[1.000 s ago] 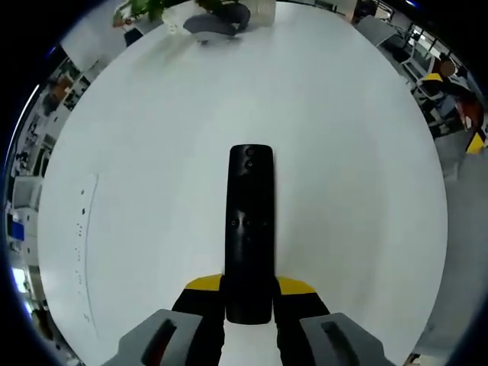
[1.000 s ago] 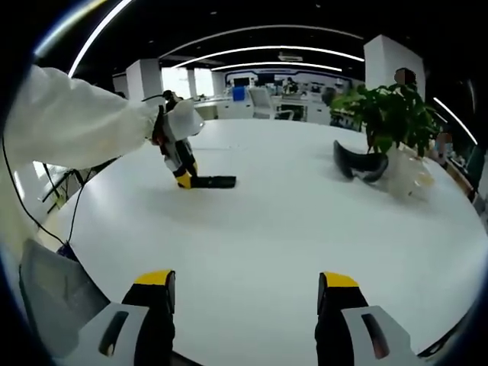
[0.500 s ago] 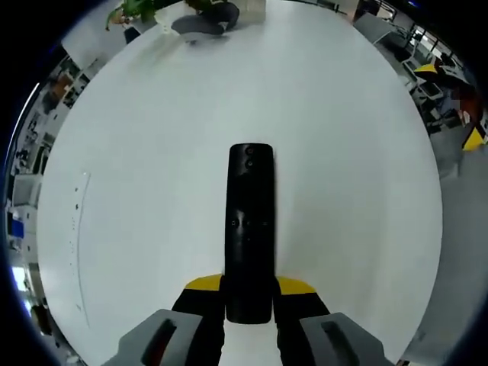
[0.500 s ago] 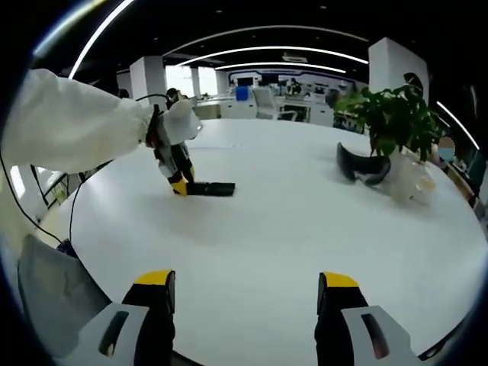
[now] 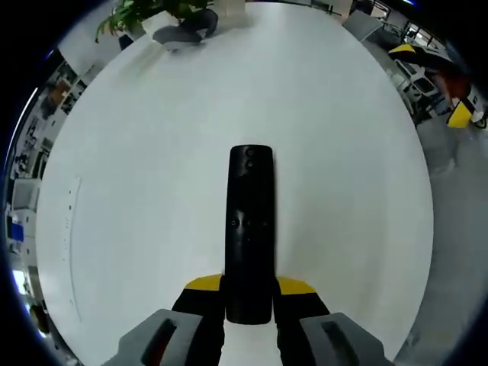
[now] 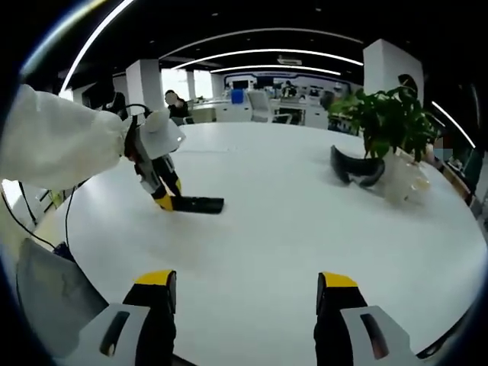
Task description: Press the specified remote control buttons in sequence, fully releasing each button before pressing the next.
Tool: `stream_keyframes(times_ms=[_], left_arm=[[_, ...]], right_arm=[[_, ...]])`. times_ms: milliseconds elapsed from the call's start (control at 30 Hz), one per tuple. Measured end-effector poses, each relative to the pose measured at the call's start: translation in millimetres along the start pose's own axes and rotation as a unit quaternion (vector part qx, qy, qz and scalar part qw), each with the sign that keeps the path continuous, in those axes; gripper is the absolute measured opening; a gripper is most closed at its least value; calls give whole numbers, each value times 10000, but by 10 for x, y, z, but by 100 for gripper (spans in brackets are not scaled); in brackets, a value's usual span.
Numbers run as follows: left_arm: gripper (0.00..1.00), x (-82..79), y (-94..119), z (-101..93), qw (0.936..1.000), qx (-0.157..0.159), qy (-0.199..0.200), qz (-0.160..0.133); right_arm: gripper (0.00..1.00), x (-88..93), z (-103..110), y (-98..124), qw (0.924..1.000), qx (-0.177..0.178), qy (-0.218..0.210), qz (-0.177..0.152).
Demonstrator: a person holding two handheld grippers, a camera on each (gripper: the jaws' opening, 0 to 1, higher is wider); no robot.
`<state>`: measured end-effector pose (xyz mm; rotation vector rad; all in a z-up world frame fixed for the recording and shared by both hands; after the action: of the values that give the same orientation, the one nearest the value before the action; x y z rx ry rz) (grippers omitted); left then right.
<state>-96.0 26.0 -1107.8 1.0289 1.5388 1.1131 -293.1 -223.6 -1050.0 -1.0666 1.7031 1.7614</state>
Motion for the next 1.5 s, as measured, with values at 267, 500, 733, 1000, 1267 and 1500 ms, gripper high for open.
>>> stream_keyframes(times_ms=[267,500,733,1000,1267,1500], left_arm=[[23,17,-22,-118,10000,-6,30,-27],[23,21,-31,-192,10000,10,11,17],[23,32,-44,-275,10000,31,-44,78],[23,31,-64,-445,9997,28,-12,243],[24,70,-74,-604,9995,41,-80,290],[23,77,-96,-734,9990,43,-162,407]], right_arm=[[73,14,22,-7,9996,126,241,73],[71,11,-62,15,9997,238,-42,28],[69,11,-93,27,9993,227,-306,-35],[68,8,-91,26,9991,210,-357,-27],[68,15,-68,18,9994,190,-280,27],[67,15,-70,14,9994,197,-285,36]])
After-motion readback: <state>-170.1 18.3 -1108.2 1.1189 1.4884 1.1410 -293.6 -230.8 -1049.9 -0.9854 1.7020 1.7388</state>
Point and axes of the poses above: the point that each gripper's makers call its tool centre point, and the gripper's own axes: y roughly backward along the fingers, z roughly to its left, x roughly out of its underside, the point moved 9 cm from there along y, roughly backward along the fingers, and after that the axes turned 10 degrees about x, right-handed, at the moved point
